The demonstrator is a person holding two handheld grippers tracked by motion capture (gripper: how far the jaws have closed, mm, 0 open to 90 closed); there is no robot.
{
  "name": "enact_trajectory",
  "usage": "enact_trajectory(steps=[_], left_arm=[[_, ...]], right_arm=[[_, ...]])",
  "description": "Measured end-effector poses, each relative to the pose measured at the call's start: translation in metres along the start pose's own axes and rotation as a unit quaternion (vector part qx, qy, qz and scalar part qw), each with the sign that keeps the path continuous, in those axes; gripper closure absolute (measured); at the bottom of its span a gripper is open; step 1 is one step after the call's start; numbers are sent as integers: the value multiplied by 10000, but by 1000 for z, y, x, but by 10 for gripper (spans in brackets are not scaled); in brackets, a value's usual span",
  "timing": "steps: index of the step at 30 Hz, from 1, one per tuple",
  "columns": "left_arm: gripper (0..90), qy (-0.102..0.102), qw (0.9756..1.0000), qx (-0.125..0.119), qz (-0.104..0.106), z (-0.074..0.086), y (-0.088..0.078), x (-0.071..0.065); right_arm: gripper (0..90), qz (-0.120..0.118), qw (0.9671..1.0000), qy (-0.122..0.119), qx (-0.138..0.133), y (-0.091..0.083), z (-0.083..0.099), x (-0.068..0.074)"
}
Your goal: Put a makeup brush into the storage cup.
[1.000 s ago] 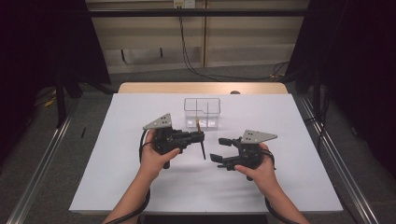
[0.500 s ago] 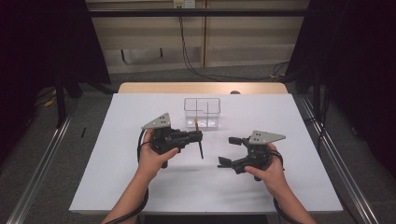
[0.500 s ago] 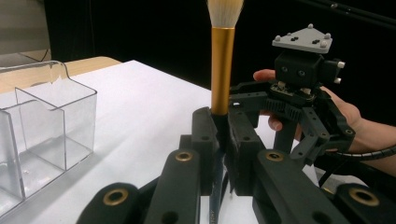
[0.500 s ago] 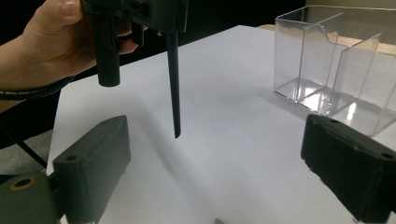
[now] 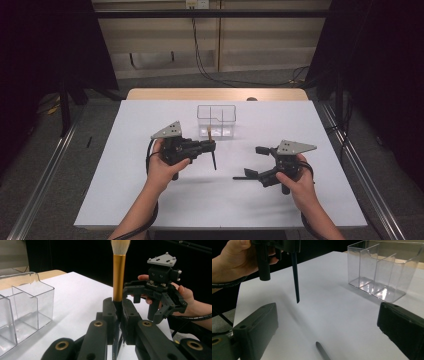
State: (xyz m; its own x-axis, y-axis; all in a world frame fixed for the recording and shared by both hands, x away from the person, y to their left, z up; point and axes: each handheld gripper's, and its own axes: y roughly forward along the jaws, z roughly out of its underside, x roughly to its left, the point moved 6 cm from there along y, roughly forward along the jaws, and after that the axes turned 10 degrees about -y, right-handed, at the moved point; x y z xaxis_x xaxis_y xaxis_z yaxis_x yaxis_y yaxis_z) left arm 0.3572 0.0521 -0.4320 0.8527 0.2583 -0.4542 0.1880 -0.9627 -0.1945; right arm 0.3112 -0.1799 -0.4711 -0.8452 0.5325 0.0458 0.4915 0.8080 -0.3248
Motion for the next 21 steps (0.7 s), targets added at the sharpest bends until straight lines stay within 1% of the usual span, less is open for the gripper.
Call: enact_trajectory(steps=[9, 12, 21], left_arm=[[833, 25, 10000, -1, -17, -1, -1, 0], [834, 34, 10000, 5, -32, -1, -2, 0], [834, 44, 10000, -2, -82, -2, -3, 0]], right_arm=[[25, 185, 9998, -45, 41, -20, 8, -10], [25, 242, 9997, -18, 37, -26, 11, -13], [25, 369, 9993, -61, 65, -42, 18, -18]])
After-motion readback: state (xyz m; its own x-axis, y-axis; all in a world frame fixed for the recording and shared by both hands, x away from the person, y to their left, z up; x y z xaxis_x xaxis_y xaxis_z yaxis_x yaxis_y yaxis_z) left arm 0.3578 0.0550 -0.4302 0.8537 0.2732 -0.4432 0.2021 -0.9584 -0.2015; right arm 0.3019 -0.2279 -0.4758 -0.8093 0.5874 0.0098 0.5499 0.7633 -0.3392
